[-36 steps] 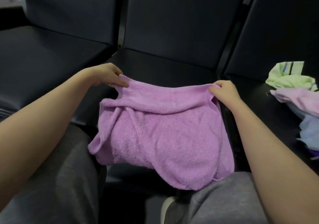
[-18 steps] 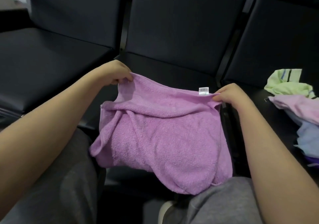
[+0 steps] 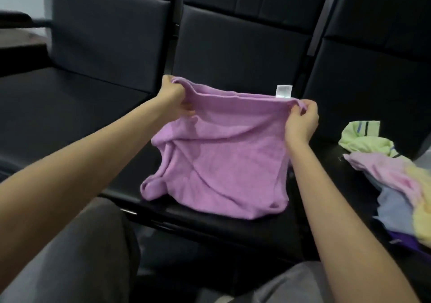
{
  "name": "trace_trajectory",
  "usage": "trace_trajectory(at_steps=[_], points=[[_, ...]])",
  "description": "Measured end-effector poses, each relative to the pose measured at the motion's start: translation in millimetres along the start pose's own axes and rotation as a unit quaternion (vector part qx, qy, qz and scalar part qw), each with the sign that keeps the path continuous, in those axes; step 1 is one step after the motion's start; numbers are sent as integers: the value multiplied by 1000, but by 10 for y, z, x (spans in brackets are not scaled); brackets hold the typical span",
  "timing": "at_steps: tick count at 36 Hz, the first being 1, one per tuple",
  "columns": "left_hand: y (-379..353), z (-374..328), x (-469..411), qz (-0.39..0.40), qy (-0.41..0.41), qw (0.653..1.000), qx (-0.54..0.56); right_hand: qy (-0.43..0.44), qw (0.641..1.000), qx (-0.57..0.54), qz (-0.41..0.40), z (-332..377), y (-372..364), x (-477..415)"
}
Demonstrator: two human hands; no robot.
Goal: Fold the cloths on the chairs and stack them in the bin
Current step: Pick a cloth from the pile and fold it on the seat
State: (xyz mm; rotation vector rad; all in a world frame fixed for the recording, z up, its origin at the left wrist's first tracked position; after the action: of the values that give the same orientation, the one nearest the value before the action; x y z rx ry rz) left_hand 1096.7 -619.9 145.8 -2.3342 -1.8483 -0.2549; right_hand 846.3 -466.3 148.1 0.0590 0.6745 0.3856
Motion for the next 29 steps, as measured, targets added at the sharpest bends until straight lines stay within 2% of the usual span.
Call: trace_trajectory(at_steps=[1, 3, 4, 6, 8, 9, 11, 13, 15, 17, 19, 21, 22, 23, 26, 27, 29], points=[[-25, -102, -38, 6, -44, 991, -125, 13, 999, 25, 45, 51, -67, -71], [-61, -193, -9, 15, 30, 957, -288, -21, 980, 80, 178, 40, -213, -194], [-47, -193, 18, 11, 27, 919, -393, -59, 967, 90, 229, 6, -250, -242], [26, -296, 19, -9, -6, 892, -451, -120, 953, 89, 263, -53, -256, -349], [43, -437, -40, -5, -52, 908, -416, -147, 962, 59, 222, -38, -229, -464], [52, -511, -85, 4, -46, 944, -327, -157, 970, 39, 180, -17, -203, -524], [86, -629, -160, -11, -36, 976, -214, -134, 981, 44, 134, 41, -150, -633], [80, -811, -181, -10, -40, 993, -112, -80, 984, 88, 131, 135, -106, -744], [65, -946, -198, -36, -45, 998, -23, -73, 989, 88, 95, 218, -47, -868], [16, -1040, -253, -72, -43, 996, -44, -86, 990, 64, 88, 300, -86, -955], [-115, -1089, -279, -23, -63, 985, -160, -134, 984, 11, 117, 373, -194, -977], [-200, -1075, -331, 0, -87, 922, -376, -194, 970, -12, 148, 384, -267, -947], [-223, -1081, -300, -5, -108, 855, -507, -207, 964, -2, 167, 361, -290, -937], [-220, -1050, -254, 0, -93, 824, -559, -212, 960, 8, 181, 321, -313, -930], [-309, -958, -279, 47, -62, 817, -571, -225, 955, 14, 191, 174, -329, -862], [-326, -930, -327, 44, -40, 826, -561, -229, 956, -1, 182, 113, -335, -852], [-326, -893, -455, 59, -55, 875, -478, -225, 961, -32, 155, 22, -347, -880]])
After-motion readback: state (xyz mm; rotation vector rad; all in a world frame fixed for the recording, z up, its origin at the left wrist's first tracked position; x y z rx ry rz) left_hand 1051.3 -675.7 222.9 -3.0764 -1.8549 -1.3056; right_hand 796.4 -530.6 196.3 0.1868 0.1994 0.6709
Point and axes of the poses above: each hand's wrist, its own x-axis away from the middle knuckle, its own y-axis out of the back of the hand, z = x × y, the point moved 5 cm from there along -x, towards the middle knuckle, and after that the axes turned 12 degrees about y, right-handed, at the moved point
